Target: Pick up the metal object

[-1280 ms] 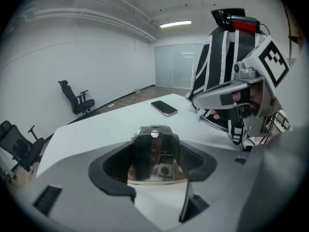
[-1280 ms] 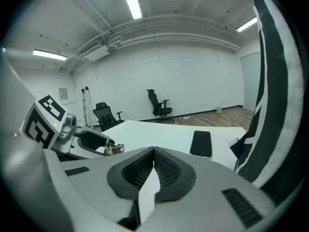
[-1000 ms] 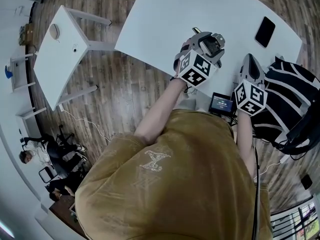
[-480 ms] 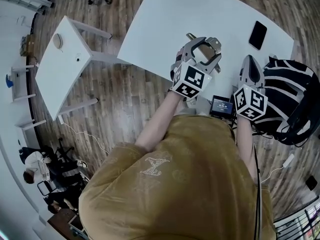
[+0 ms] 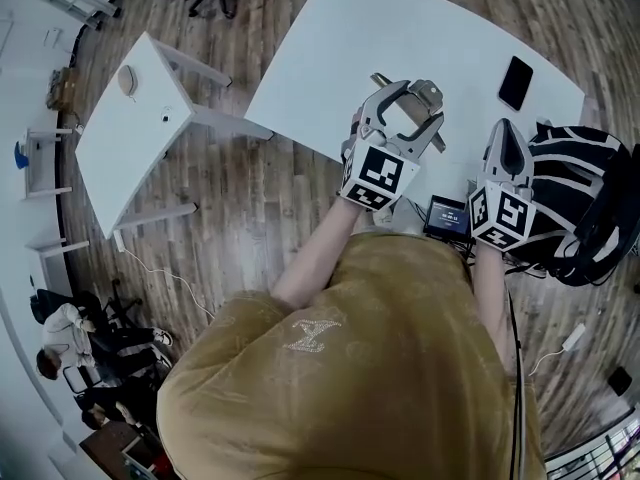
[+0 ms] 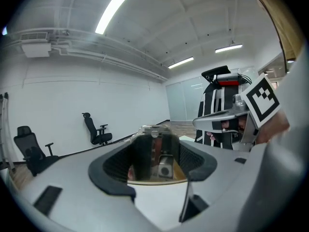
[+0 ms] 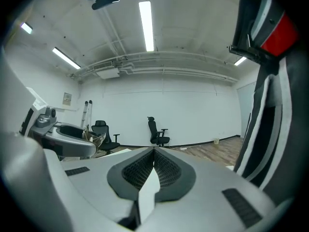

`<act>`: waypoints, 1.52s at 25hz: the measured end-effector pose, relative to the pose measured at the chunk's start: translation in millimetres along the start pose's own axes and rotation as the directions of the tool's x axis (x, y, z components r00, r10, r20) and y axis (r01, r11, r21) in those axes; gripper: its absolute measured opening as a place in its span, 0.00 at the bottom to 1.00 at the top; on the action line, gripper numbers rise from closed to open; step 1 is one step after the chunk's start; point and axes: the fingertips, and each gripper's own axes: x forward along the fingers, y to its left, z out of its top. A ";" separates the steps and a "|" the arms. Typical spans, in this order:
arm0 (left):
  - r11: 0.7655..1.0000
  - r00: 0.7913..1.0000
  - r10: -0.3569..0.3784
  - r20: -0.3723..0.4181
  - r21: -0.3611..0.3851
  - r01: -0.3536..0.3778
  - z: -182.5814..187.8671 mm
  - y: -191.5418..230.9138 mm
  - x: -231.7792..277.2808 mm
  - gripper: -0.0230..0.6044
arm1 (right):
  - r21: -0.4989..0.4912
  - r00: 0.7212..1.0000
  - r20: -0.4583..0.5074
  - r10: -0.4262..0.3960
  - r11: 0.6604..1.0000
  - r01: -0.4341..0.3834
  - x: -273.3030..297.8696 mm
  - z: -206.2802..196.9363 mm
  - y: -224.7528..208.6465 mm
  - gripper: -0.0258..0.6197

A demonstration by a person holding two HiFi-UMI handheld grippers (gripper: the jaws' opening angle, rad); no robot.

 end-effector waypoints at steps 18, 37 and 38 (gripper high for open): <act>0.999 0.991 0.039 0.124 0.013 -0.041 44.7 15.4 -21.3 0.50 | -0.002 0.993 0.114 0.028 1.000 -0.028 -0.8 38.4 14.6 0.05; 0.999 0.993 0.034 0.111 0.025 -0.037 41.3 14.1 -18.9 0.50 | -0.072 0.995 0.090 0.044 0.997 -0.038 3.7 32.4 23.4 0.05; 0.999 0.993 0.034 0.109 0.025 -0.037 40.7 14.1 -18.4 0.50 | -0.077 0.995 0.088 0.046 0.996 -0.039 3.8 31.7 23.9 0.05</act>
